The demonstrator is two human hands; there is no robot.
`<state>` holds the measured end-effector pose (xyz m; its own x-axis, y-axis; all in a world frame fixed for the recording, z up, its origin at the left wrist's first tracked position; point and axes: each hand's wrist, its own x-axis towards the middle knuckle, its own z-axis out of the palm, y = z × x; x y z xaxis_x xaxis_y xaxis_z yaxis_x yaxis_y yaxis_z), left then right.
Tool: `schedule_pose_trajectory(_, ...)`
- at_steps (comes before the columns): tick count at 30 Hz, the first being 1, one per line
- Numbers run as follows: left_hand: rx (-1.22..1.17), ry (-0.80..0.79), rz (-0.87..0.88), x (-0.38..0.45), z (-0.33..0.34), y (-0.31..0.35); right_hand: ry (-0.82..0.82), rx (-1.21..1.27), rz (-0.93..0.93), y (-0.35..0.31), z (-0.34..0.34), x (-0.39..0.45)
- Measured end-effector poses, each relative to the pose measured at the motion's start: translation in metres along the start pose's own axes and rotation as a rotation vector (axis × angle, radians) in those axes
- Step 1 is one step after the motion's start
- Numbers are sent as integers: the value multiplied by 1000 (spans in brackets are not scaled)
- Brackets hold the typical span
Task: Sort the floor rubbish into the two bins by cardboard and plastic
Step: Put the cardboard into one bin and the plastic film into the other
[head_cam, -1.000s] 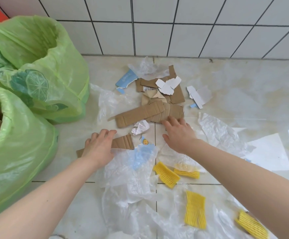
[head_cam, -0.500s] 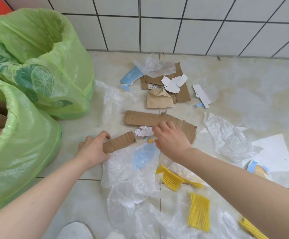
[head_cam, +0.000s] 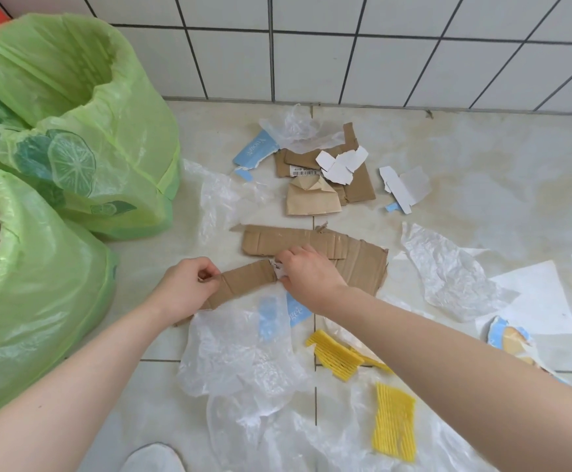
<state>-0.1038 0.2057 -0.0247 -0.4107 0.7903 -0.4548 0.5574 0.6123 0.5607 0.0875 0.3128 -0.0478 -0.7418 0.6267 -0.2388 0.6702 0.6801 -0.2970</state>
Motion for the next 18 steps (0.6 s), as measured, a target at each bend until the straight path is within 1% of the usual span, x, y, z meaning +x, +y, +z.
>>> schedule_pose_trajectory(2, -33, 44, 28, -1, -4, 8, 0, 127, 18, -2, -11, -7)
schedule_pose_trajectory(5, -93, 149, 81, -4, -12, 21, 59, 312, 34, 2, -30, -22)
schedule_pose_trajectory(8, -155, 233, 138, -6, -18, 35, 119, 369, 80, 17, -49, -37)
schedule_pose_trajectory(10, -158, 247, 175, -6, -18, 46, 153, 399, 163, 33, -58, -45)
schedule_pose_trajectory(14, -38, 211, 257, 4, -6, 68, 190, 469, 358, 71, -61, -57)
schedule_pose_trajectory(18, 233, 22, 367, 24, 19, 80, 211, 558, 485, 99, -57, -67)
